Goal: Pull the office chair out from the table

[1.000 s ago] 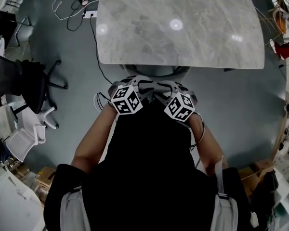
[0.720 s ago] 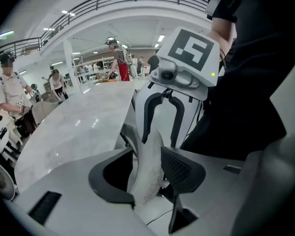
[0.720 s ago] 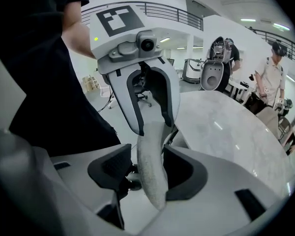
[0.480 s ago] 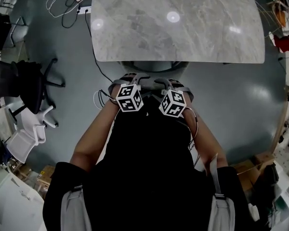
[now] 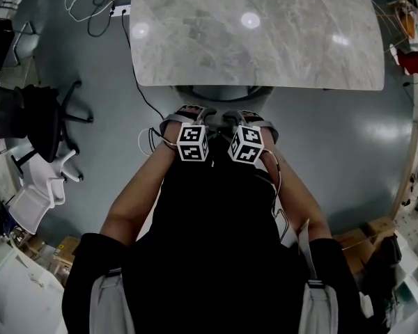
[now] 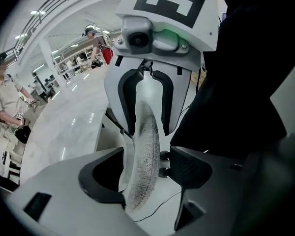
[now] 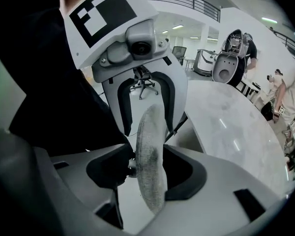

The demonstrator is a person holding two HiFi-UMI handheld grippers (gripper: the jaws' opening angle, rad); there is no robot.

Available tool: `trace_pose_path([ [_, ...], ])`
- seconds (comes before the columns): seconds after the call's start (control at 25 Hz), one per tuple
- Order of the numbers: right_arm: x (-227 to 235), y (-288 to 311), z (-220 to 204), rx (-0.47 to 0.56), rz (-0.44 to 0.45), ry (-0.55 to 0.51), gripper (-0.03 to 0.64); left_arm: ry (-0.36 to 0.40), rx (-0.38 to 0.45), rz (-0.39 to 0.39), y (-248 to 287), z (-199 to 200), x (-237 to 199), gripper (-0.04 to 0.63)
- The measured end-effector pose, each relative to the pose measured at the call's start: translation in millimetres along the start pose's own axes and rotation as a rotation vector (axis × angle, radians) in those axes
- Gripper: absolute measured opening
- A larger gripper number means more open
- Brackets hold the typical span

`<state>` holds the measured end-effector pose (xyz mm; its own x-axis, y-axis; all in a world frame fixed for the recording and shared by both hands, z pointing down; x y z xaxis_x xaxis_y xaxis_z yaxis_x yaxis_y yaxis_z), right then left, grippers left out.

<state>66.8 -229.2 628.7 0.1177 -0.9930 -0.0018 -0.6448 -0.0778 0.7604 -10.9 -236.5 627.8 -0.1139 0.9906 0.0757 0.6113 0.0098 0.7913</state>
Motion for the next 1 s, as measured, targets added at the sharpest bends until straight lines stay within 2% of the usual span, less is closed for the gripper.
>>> trace_pose_path([
  [0.36,-2,12,-11,-0.079,0.003,0.000,0.221,0.046,-0.075,-0.031,15,-3,-2,0.291],
  [0.48,-2,13,-11,-0.089,-0.005,0.000,0.204,0.040,-0.084,-0.038,18,-4,-2,0.285],
  [0.64,0,16,-11,-0.091,-0.032,0.008,0.164,0.027,-0.080,-0.044,21,-8,0,0.228],
  [0.88,0,17,-13,-0.089,-0.050,0.008,0.147,0.032,-0.080,-0.028,22,-8,-2,0.152],
  [1.0,-1,16,-14,-0.087,-0.055,0.010,0.141,0.027,-0.084,-0.024,23,-7,-2,0.135],
])
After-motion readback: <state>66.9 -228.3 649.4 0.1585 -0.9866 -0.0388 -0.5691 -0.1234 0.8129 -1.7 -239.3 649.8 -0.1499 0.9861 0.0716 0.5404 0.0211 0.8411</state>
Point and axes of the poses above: the fingertips, and each gripper's own axes: y forward along the fingers, x to its right, z out of its top, the point moved 8 cm from there along -y, backward along the fingers, and after that the axes turned 11 degrees about x, right-handed, at the moved point
